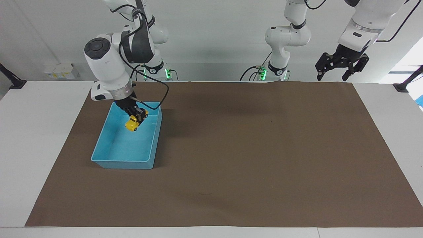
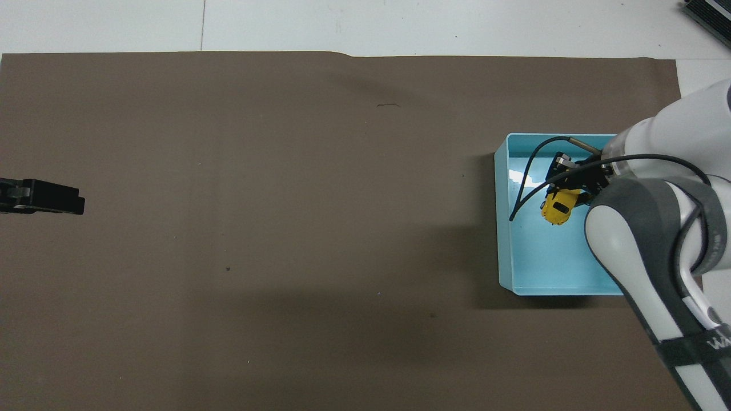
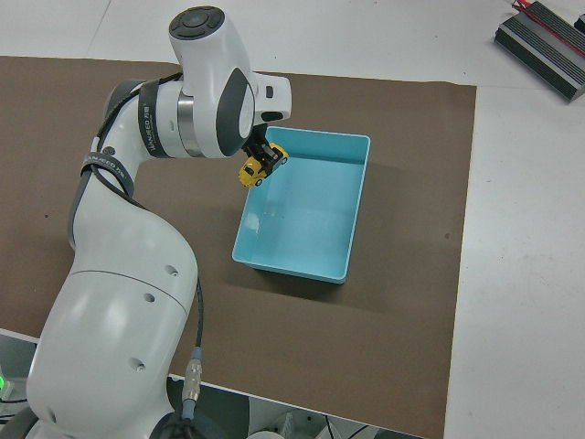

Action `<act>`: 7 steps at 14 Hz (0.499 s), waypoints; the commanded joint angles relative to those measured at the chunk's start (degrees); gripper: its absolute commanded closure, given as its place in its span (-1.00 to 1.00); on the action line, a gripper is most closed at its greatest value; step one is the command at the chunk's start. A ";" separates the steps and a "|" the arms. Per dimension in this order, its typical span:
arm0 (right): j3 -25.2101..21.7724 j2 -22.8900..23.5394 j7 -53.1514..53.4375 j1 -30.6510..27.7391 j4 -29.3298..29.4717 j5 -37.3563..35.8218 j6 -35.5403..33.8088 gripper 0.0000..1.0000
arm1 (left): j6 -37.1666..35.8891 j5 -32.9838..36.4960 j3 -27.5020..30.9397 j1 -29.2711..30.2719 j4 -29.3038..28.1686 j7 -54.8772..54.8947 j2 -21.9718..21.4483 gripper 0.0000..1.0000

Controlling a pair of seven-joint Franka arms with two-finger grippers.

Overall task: Wind up and store yellow beetle car
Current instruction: 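Lower the car into the blue box and open the right gripper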

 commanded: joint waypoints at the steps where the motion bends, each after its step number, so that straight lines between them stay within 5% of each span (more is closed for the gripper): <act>1: 0.42 -4.46 -8.92 -2.01 -7.09 1.69 4.02 1.00 | -0.76 0.43 -0.63 0.98 -0.08 0.78 -0.42 -1.00; 7: 0.42 -5.96 -18.78 -4.91 -16.15 1.69 12.99 1.00 | -0.76 0.43 -0.63 0.98 -0.08 0.78 -0.42 -1.00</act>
